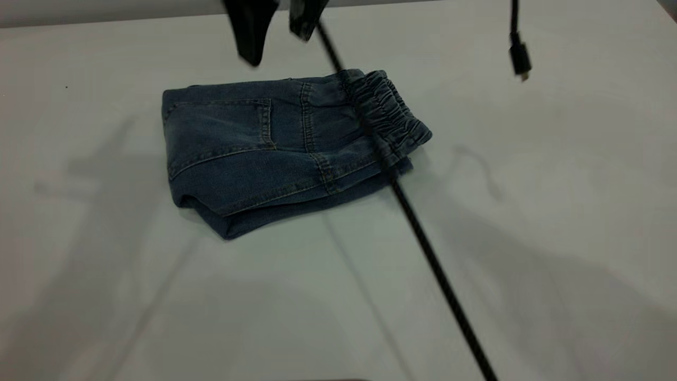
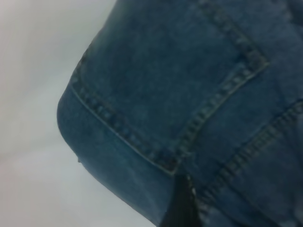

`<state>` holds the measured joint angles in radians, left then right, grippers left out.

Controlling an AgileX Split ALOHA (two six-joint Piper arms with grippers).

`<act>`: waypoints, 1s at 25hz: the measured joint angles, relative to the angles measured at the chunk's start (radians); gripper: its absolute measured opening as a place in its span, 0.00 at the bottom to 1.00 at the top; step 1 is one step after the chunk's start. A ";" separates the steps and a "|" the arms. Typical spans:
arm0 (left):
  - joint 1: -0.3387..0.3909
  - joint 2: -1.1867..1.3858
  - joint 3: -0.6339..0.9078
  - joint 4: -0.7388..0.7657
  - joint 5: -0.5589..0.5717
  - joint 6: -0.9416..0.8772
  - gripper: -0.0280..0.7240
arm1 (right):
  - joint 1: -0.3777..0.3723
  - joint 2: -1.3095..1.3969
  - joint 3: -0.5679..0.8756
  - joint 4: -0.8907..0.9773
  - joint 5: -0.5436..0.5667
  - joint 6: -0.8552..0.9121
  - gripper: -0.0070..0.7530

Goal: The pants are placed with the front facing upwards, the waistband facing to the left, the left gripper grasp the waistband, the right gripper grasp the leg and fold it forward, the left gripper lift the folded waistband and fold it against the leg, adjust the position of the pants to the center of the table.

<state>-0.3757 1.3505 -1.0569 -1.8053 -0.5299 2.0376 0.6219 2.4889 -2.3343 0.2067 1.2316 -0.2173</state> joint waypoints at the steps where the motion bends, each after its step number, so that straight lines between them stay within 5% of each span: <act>1: 0.000 0.000 0.000 0.000 -0.012 0.007 0.73 | 0.012 0.015 0.000 -0.016 -0.001 0.021 0.68; 19: 0.000 0.000 0.000 0.000 0.065 0.001 0.72 | 0.028 0.231 -0.010 -0.138 -0.016 0.290 0.67; 25: 0.000 0.000 0.000 0.000 0.067 -0.032 0.72 | 0.022 0.246 -0.025 -0.144 -0.020 0.502 0.67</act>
<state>-0.3757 1.3505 -1.0569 -1.8053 -0.4632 2.0055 0.6439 2.7345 -2.3590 0.0623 1.2119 0.2846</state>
